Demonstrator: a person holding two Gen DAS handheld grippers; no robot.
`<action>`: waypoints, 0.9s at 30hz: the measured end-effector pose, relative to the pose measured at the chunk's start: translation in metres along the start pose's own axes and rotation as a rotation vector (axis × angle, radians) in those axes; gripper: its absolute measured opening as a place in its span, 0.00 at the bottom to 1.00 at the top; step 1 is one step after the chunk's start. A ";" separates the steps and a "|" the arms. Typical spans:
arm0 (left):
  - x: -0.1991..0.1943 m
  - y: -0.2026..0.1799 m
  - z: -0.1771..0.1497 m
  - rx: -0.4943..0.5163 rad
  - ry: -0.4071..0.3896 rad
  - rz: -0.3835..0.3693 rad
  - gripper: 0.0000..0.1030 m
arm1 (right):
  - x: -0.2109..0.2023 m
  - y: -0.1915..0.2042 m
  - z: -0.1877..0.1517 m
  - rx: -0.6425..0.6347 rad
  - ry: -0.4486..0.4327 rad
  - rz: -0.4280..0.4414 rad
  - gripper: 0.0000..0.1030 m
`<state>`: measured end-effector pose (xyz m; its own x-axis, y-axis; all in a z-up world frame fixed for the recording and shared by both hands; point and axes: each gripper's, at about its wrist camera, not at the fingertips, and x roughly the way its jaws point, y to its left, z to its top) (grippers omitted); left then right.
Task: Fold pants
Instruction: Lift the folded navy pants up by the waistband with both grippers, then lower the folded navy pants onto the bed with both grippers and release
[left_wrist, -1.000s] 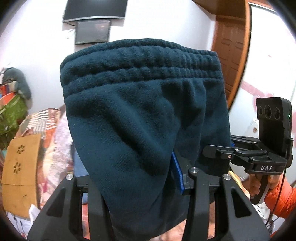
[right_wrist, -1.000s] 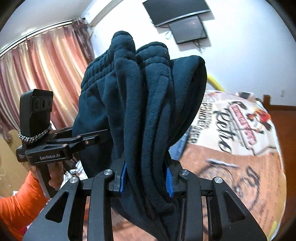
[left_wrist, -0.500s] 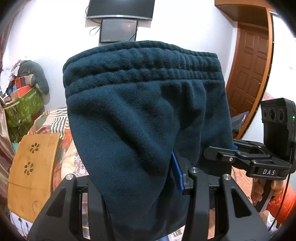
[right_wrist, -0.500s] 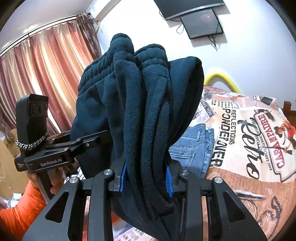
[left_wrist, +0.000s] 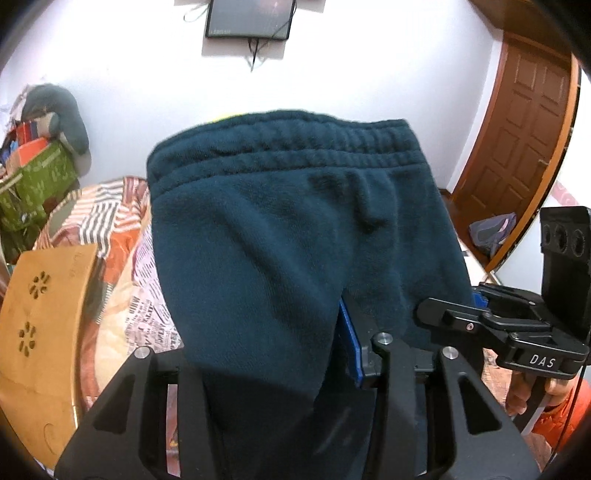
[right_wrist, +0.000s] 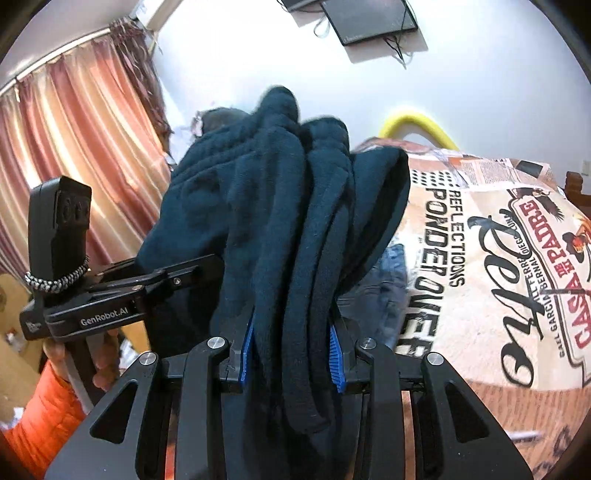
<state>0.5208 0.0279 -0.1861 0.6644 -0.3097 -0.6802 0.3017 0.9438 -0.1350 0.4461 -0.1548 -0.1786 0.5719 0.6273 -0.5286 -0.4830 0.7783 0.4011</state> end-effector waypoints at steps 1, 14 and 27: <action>0.008 0.002 -0.001 0.002 0.014 0.008 0.41 | 0.008 -0.006 0.001 -0.001 0.011 -0.008 0.28; 0.029 0.010 -0.013 -0.024 0.136 0.071 0.43 | 0.024 -0.036 -0.008 0.022 0.127 -0.042 0.34; -0.022 -0.001 -0.035 0.064 0.041 0.081 0.43 | 0.008 0.016 -0.010 -0.144 0.087 -0.037 0.35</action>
<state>0.4815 0.0377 -0.1961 0.6599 -0.2267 -0.7163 0.2924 0.9557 -0.0331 0.4362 -0.1374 -0.1839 0.5341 0.5891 -0.6064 -0.5565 0.7849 0.2723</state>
